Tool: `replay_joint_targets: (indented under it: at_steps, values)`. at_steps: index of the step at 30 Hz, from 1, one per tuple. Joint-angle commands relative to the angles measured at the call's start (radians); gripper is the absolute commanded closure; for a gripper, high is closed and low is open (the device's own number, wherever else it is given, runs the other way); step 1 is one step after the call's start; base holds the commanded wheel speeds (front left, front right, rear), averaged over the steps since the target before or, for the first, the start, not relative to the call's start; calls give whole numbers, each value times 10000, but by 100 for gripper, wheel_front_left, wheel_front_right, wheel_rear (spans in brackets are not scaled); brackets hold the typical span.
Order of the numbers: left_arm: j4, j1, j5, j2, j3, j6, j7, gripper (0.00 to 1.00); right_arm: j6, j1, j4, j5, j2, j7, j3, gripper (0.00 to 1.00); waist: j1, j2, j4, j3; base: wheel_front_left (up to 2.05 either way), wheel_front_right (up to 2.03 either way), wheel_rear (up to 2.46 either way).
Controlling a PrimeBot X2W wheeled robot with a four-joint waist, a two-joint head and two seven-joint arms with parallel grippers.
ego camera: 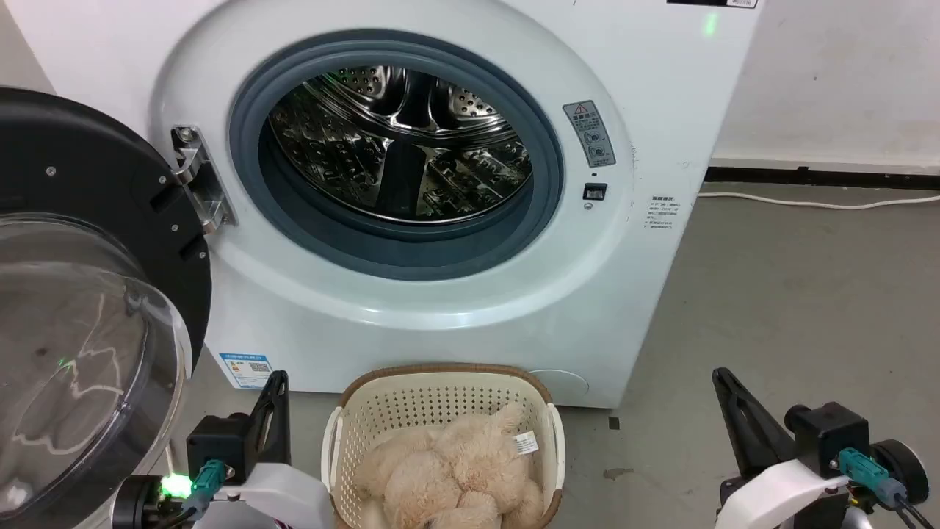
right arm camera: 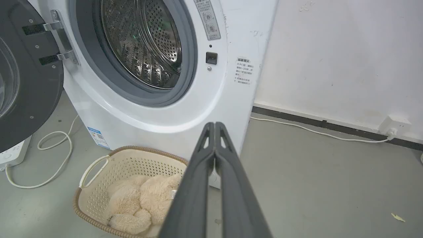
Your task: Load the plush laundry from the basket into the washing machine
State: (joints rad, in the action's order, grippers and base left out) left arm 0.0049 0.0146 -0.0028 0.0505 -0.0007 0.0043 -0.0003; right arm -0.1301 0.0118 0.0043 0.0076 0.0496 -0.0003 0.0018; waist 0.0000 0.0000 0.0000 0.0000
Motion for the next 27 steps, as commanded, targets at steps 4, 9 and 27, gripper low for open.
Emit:
replay_joint_targets:
  at_steps: [4,9,27]
  values:
    - [-49,-146,28,-3,7,-43,3,100,-6,-118,-43,-76,6,3,-18,100,0,0,0,0,0,0,0]
    - [-49,-146,28,-3,7,-43,3,100,-6,-118,-43,-76,6,3,-18,100,0,0,0,0,0,0,0]
    - [-49,-146,28,-3,7,-43,3,100,-6,-118,-43,-76,6,3,-18,100,0,0,0,0,0,0,0]
